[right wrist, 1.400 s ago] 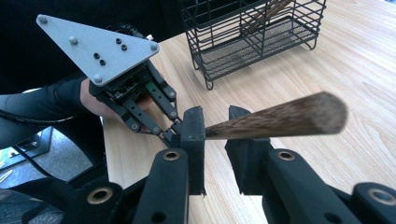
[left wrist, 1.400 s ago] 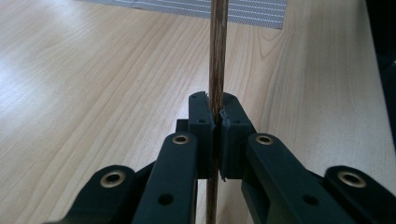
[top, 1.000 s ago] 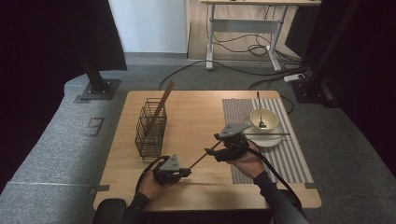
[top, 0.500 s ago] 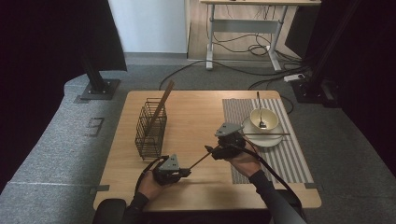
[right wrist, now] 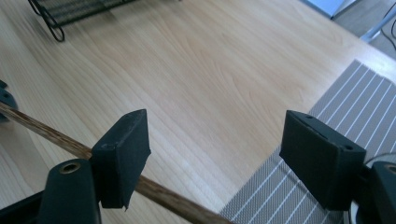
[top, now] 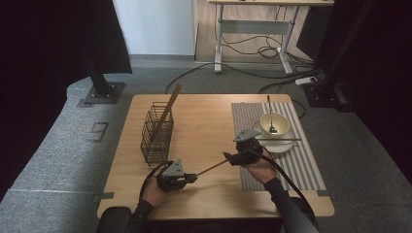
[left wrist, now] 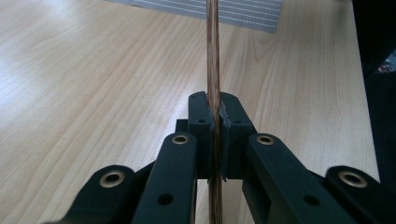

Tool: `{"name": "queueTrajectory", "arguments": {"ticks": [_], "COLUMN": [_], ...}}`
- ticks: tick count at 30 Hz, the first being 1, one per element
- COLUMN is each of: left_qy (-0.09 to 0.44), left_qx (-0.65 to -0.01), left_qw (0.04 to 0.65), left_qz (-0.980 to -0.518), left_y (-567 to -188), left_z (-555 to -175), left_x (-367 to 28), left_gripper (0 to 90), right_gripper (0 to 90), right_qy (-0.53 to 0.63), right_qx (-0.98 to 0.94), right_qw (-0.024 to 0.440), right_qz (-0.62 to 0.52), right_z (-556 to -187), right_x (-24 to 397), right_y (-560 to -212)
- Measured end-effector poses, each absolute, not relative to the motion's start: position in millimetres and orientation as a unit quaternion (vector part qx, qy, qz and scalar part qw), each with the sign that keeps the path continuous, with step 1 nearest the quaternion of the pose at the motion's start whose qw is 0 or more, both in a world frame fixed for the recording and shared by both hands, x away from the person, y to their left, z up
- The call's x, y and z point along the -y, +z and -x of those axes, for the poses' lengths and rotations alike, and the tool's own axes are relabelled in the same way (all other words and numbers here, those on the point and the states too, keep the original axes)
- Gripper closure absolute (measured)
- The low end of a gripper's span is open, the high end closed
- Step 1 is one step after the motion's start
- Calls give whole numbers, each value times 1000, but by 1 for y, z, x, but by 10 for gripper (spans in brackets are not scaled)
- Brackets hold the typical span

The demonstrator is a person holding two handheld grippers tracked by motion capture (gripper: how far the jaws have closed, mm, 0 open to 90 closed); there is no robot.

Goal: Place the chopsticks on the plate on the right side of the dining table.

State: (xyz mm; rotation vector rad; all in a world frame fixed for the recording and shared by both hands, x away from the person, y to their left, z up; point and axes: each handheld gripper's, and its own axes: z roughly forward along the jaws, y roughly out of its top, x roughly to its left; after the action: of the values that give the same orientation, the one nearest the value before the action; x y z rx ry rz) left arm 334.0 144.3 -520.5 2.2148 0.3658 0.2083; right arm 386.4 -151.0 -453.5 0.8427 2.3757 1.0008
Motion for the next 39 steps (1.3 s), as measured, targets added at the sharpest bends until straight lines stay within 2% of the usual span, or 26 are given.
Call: {"name": "queueTrajectory", "arguments": {"ticks": [8,19,22,28,39], "left_qy": [67,49,46,39,35], "left_qx": [-140,-124,-120,-111,-100], "left_qw": [412,387,384,375,369], "left_qz": [-898,-912,-915,-920,-924], "left_y": [-524,-527,-528,-528,-528], "left_z": [-334,-333,-332,-331,-330], "left_x": [-139,-134,-133,-129,-128], "left_gripper": [848,848,848,848,847], "right_gripper": [188,161,199,351,561], "right_qy": [356,339,321,294,251], "right_qx": [-867,-899,-913,-932,-954], "right_qw": [197,130,126,118,106], "right_qz": [-288,-245,-219,-178,-122], "right_z": [-377,-361,-357,-352,-347], "right_x": [161,161,156,146,133], "right_y": [-443,-453,-457,-465,-475]}}
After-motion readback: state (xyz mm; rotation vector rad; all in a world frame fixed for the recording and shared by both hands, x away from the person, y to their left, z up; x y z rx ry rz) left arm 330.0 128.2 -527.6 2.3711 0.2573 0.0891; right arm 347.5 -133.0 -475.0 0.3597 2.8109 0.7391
